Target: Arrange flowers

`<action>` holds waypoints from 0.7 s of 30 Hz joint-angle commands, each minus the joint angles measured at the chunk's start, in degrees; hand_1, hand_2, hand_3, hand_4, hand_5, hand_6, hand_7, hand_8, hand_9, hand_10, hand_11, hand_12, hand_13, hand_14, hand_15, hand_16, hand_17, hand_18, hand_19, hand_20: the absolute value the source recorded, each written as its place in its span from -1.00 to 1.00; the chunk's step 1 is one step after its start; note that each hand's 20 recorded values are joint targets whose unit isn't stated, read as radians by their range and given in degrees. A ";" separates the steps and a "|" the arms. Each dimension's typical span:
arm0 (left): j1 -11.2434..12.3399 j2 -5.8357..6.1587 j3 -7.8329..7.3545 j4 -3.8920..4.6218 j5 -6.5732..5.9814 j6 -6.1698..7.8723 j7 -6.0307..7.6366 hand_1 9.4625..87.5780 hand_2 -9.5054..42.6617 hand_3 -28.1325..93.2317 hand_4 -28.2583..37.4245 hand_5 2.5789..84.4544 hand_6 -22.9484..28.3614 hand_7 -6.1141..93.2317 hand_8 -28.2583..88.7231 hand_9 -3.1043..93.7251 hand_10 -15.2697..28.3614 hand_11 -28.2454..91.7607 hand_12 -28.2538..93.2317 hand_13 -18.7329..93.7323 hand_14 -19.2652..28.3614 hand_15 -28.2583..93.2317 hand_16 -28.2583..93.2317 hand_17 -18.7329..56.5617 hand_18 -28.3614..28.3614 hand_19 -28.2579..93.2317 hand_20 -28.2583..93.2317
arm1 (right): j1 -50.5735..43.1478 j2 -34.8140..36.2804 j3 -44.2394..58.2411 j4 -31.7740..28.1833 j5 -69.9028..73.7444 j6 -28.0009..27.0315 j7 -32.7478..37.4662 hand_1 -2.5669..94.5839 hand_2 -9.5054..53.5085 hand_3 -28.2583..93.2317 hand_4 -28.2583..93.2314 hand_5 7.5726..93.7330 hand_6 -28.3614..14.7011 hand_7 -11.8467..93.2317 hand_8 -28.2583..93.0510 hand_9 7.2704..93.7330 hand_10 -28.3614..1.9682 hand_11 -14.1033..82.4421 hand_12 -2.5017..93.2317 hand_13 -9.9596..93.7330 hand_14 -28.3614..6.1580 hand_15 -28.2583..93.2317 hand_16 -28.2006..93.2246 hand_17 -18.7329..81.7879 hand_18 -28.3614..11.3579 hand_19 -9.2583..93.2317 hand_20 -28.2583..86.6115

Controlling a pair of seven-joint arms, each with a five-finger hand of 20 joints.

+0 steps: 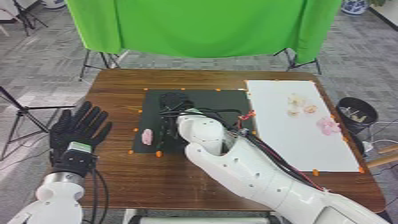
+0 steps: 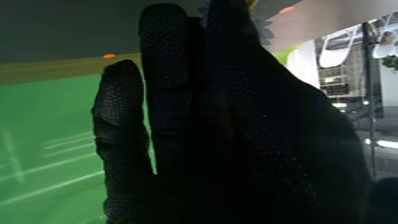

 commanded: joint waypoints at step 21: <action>1.43 -0.53 -0.97 -0.65 -1.22 0.67 -0.65 -0.52 -0.01 0.63 -1.00 -0.04 0.26 -0.53 -0.68 -0.14 0.44 -0.15 -0.32 -0.17 0.47 0.12 -0.64 -0.71 0.54 0.14 -0.36 | -1.06 1.00 1.72 -3.91 1.07 -2.98 1.20 0.17 -1.00 0.66 -1.00 0.15 0.17 -0.45 -0.74 0.14 -0.13 -0.51 -0.68 0.53 0.29 0.02 0.07 0.07 -0.65 0.75 0.06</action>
